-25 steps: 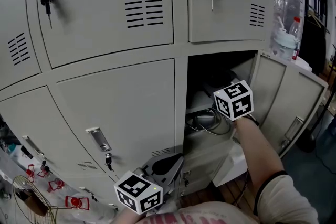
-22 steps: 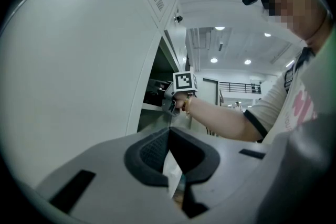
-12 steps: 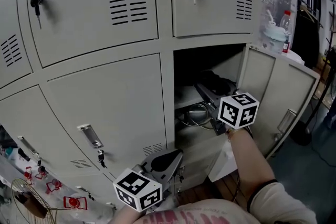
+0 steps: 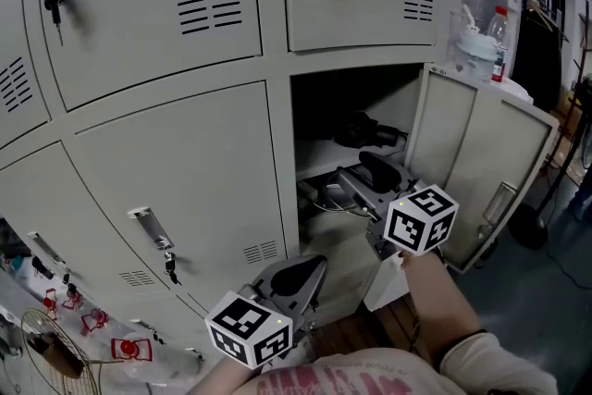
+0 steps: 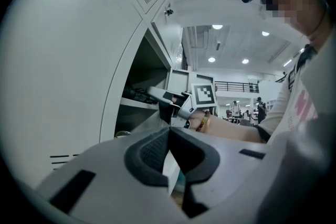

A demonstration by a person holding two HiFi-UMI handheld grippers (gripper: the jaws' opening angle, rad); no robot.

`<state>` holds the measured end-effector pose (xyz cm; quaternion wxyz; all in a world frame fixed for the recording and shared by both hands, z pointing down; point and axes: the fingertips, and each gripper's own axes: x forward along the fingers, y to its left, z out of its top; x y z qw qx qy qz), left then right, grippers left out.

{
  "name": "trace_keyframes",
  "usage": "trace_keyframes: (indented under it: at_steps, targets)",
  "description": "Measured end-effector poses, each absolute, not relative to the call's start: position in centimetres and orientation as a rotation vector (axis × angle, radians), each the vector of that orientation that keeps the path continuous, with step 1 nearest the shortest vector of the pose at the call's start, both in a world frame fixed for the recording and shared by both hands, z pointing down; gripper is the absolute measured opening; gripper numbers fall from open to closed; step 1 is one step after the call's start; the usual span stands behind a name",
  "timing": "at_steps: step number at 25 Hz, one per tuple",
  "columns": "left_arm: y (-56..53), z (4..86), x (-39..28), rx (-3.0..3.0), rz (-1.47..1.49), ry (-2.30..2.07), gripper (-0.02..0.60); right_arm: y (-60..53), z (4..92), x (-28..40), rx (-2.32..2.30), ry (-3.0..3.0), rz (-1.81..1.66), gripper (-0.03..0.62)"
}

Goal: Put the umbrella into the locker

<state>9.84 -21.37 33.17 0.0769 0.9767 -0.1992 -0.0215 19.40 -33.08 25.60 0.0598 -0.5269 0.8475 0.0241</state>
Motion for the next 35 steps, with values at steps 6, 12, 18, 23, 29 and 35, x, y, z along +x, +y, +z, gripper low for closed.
trace_keyframes:
  at_steps: [6,12,18,23,29,35]
  targets:
    - [-21.2,32.9,9.7,2.888,-0.120,-0.698,0.003,-31.3,28.4,18.7,-1.553,2.578,-0.062,0.249]
    - [-20.6,33.4,8.7,2.826,-0.177,-0.810,0.003,-28.9,31.4,17.7,-1.518,2.602,-0.169,0.238]
    - [-18.9,34.1,7.9,2.790,-0.233,-0.870,0.003,-26.0,34.5,16.0,-1.486,2.662,-0.275,0.214]
    - [-18.2,34.5,6.3,2.779,-0.240,-0.906,0.003,-24.0,36.3,15.2,-1.490,2.644,-0.416,0.141]
    - [-18.2,34.3,4.3,2.755,-0.273,-0.950,0.003,-22.6,36.6,14.8,-1.552,2.540,-0.493,-0.001]
    - [-18.1,33.3,1.5,2.759,-0.309,-1.009,0.003,-20.7,33.1,13.2,-1.470,2.358,-0.410,-0.003]
